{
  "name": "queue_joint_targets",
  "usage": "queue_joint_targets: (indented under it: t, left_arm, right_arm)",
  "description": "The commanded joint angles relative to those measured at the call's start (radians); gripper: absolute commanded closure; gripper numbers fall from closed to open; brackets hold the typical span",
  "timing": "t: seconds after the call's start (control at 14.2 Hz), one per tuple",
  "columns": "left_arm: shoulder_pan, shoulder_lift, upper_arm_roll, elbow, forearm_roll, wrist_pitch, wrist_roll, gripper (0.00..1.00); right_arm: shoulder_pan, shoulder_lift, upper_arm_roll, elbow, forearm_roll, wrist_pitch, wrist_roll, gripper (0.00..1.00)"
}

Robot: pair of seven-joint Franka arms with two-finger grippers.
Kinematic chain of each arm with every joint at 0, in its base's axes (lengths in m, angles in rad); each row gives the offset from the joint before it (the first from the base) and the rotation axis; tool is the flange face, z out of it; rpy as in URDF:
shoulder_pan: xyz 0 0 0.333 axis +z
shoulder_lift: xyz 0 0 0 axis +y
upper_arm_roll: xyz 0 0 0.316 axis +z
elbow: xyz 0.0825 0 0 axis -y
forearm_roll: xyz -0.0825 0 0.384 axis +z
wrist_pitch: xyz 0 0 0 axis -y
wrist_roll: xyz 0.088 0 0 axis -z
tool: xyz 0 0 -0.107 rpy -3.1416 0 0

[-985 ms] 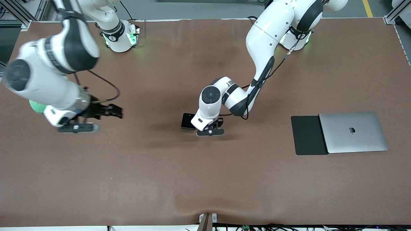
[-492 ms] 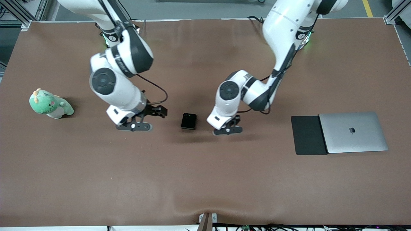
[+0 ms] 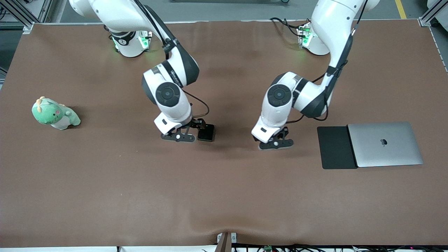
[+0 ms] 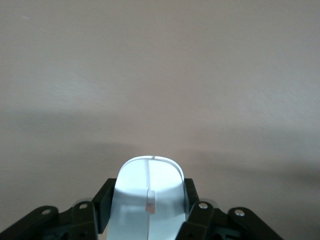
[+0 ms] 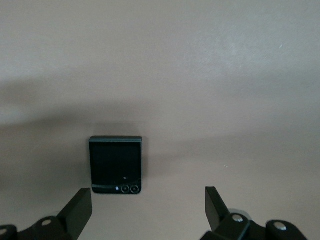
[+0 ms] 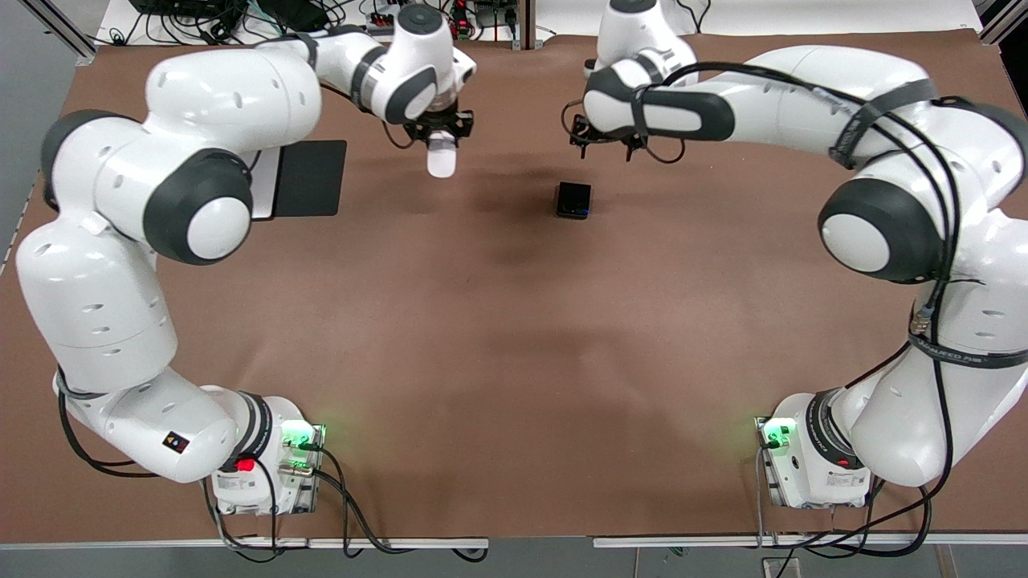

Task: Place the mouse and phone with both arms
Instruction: 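Carry the mouse to the pad while the right gripper grasps the phone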

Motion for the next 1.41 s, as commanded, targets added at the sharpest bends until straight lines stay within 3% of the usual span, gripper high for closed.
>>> queue_joint_targets:
  t: [0.0,0.77,1.27,1.34]
  left_arm:
    - [0.061,-0.065,-0.006,-0.079,0.045,0.011,0.006,0.58]
    - [0.268,-0.180,-0.012,-0.248,0.088,0.089,0.187,0.59]
    - [0.348,-0.220,-0.012,-0.346,0.088,0.161,0.236,0.58]
    - [0.377,-0.220,-0.013,-0.348,0.088,0.163,0.250,0.58]
  right_arm:
    - [0.037,0.062,-0.010,0.012,-0.015,0.063,0.093,0.00]
    - [0.106,0.211,-0.016,0.010,-0.050,0.285,0.164,0.00]
    - [0.120,0.222,-0.018,-0.011,-0.062,0.302,0.173,0.00]
    - [0.121,0.219,-0.018,-0.010,-0.071,0.295,0.173,0.39]
